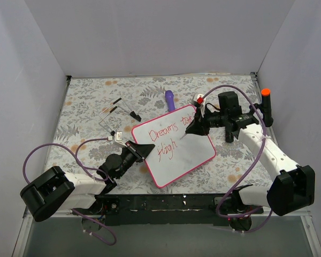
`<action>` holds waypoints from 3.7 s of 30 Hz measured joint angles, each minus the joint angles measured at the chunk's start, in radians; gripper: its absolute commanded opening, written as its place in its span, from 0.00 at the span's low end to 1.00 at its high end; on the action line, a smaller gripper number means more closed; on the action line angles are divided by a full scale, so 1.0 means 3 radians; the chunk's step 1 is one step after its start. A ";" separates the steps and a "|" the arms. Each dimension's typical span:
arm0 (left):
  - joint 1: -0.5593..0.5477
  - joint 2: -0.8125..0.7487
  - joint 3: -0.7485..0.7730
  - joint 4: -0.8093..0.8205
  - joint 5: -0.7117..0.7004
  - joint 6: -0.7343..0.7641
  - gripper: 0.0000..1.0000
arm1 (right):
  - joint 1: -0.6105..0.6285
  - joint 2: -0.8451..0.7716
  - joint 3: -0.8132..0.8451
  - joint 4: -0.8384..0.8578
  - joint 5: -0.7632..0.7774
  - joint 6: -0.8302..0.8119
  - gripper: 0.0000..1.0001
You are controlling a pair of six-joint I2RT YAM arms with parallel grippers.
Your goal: Write a sentence on the whiteboard
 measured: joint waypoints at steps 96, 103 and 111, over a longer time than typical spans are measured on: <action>0.0000 -0.0009 -0.0038 0.0060 0.0003 0.0042 0.00 | -0.0186 0.0407 -0.0070 0.0248 0.0104 -0.0031 0.01; 0.0000 -0.0009 -0.0041 0.0058 -0.0011 0.0036 0.00 | -0.0187 0.0411 -0.0066 0.0289 0.0159 0.0010 0.01; 0.0000 -0.0009 -0.0041 0.0060 -0.0011 0.0037 0.00 | -0.0187 0.0390 -0.0067 0.0268 0.0172 -0.0032 0.01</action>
